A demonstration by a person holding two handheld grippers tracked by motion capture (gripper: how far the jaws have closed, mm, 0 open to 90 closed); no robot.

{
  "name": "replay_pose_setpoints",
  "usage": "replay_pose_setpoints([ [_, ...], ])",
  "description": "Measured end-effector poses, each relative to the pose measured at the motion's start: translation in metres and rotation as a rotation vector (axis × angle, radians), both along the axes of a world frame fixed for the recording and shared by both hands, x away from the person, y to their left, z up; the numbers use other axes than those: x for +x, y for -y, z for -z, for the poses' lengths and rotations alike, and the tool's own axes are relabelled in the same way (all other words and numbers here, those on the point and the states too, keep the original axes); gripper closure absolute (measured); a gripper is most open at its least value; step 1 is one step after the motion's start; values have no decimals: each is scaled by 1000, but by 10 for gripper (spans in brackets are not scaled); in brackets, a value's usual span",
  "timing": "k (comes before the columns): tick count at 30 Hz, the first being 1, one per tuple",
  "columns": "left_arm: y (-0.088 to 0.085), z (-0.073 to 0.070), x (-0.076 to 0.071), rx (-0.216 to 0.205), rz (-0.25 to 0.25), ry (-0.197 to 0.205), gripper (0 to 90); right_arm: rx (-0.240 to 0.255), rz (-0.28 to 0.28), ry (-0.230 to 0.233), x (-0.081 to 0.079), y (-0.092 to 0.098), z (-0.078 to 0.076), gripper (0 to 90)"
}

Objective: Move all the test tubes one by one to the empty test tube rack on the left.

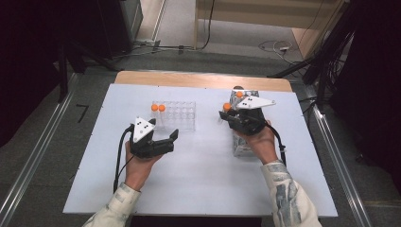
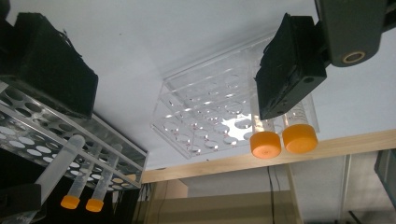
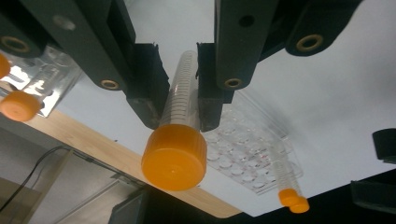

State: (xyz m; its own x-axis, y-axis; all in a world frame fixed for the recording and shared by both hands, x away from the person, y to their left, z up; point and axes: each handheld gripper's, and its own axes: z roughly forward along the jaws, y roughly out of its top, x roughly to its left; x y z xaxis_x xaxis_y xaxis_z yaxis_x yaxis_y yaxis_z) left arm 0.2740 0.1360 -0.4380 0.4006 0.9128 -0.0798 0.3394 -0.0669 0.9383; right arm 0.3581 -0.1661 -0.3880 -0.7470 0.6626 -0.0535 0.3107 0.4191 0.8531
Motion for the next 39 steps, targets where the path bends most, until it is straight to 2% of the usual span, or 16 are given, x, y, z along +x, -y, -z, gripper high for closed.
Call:
replay_pose_setpoints([
  [13,5,-3,-1,-9,14,2,136,-29,-68,-35,-13,-26,21,720],
  [20,9,-4,-2,-7,27,5,142,-37,-97,-36,-20,-36,24,720],
  [29,16,-13,-1,-37,52,11,172,-60,-122,-48,-23,-50,33,720],
  [33,21,-18,-1,-21,68,12,188,-64,-134,-46,-24,-55,35,720],
  [39,31,-17,0,-6,84,26,230,-83,-146,-56,-25,-64,40,720],
])
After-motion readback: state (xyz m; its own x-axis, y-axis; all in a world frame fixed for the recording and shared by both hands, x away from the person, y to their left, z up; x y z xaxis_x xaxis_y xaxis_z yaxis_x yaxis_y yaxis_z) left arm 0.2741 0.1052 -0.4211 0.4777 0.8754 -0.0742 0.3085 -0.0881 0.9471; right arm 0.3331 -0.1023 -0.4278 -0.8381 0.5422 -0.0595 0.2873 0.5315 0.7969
